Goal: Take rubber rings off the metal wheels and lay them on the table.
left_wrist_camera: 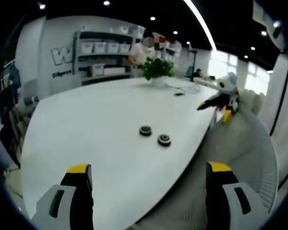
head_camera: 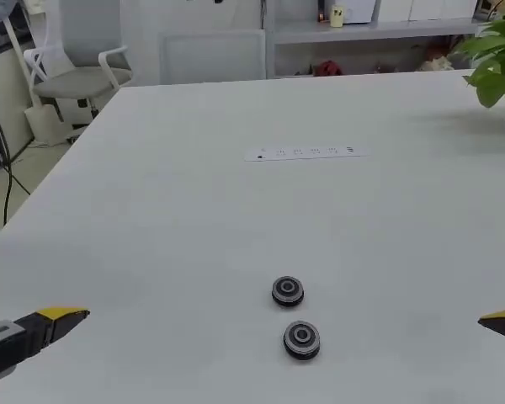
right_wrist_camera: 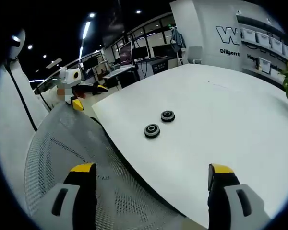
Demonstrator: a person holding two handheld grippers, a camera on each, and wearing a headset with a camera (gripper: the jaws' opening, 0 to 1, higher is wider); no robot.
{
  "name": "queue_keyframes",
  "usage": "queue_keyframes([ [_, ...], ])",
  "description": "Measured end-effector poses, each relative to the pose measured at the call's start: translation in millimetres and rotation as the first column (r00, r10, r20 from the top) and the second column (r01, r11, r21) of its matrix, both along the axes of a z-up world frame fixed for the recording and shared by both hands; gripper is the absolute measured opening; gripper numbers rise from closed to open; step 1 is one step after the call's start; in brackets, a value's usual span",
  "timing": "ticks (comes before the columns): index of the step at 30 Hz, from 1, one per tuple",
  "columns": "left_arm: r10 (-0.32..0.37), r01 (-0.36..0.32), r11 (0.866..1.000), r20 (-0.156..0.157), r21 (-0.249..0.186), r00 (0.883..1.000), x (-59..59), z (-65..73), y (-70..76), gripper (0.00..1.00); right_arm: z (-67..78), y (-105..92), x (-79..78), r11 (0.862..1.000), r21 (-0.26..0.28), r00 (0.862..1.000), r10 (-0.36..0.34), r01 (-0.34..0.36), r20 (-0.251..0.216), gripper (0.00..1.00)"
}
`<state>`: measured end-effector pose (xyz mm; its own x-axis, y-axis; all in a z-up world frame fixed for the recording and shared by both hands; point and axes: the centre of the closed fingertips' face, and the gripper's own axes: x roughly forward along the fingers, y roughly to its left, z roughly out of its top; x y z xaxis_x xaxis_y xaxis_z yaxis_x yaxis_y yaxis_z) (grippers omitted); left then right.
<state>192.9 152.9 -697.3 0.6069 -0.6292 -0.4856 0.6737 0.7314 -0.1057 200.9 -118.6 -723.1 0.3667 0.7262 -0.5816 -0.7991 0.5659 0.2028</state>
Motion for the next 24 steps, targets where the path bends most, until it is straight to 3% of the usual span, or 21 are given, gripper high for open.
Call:
queue_keyframes([
  [24, -0.008, 0.008, 1.0, 0.0, 0.006, 1.0, 5.1, 4.4, -11.1, 1.0, -2.1, -5.6, 5.8, 1.0, 0.02, 1.0, 0.001, -0.001, -0.005, 0.94],
])
